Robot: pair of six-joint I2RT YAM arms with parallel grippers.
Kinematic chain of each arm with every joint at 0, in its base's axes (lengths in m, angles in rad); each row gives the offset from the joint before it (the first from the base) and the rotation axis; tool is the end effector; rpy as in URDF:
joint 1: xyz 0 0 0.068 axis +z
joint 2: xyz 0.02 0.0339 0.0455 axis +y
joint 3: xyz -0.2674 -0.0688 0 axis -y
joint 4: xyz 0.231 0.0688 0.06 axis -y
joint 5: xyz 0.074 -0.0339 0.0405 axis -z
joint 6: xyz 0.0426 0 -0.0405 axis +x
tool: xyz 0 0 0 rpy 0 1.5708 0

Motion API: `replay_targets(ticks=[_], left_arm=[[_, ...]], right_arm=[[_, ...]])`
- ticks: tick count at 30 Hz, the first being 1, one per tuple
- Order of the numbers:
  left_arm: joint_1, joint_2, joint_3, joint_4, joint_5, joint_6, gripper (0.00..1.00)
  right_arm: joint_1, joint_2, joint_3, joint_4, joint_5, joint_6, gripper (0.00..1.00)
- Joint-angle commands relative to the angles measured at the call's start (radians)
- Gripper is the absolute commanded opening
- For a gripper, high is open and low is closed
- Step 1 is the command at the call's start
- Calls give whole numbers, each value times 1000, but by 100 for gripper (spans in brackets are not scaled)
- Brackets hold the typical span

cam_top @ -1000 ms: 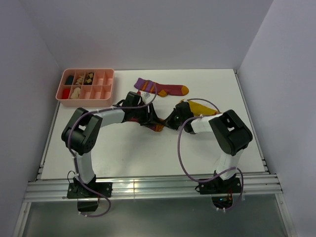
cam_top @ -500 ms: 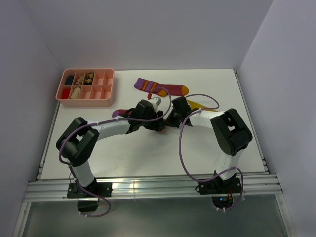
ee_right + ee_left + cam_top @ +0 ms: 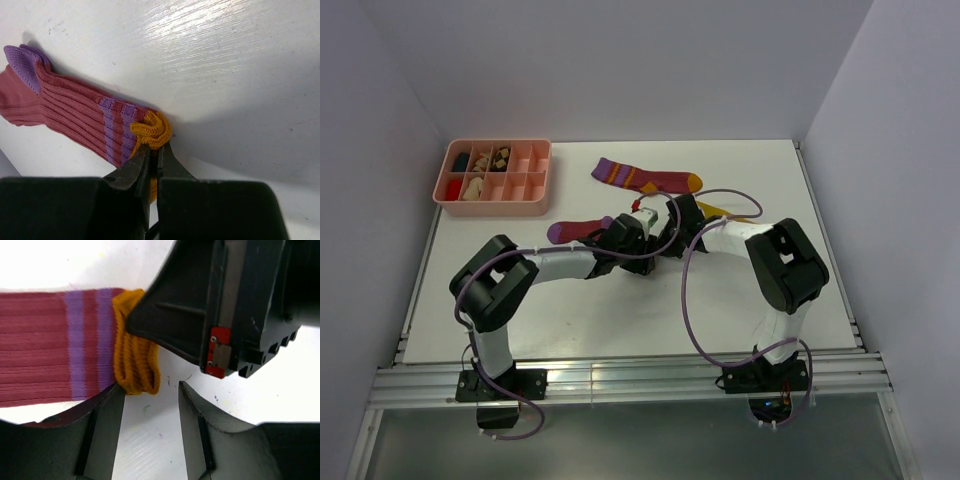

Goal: Roll the socks
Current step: Roll the sock at the center of the board.

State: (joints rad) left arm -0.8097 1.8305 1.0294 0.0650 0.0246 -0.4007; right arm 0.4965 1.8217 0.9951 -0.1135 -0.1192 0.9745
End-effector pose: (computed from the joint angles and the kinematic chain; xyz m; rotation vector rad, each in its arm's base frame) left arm 0.2606 -0.2751 0.1695 0.4990 2.3419 -0.6282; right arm 0.3102 0.1738 0.1493 0.5805 2.6014 0.7012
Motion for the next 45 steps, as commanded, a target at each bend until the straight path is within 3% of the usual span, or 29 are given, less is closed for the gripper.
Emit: replay_targets(ticks=[1,9,11,12,13,18,22,27,39,45], left_arm=[[-13,16,37,38,-20,30,51],[-14,52,67,21,-40,17,30],[-16,49,66,13,-37,7,19],[-13,46,63,10,-34,0,6],[-11,46,60,4,-34,-15,1],[59,29,-12,53,116,-150,1],[135,19,-58,101,231,-253,1],[210,33,-121,197,376,-407,1],[253,41,-127,210,465,-524,1],[261,33,-141,225,492,-566,1]], right_arm=[[17,39,5,-98,27,-19,0],[22,36,-29,-31,0,-19,0],[22,25,-45,-8,-13,-17,0],[22,18,-56,27,-17,-17,0],[22,2,-81,47,-31,-10,0],[4,-84,-222,346,-105,16,15],[-19,-148,-332,498,-132,13,29],[-35,-170,-403,670,-181,4,41],[-61,-101,-567,1084,-267,55,46],[-72,-45,-527,1028,-229,17,43]])
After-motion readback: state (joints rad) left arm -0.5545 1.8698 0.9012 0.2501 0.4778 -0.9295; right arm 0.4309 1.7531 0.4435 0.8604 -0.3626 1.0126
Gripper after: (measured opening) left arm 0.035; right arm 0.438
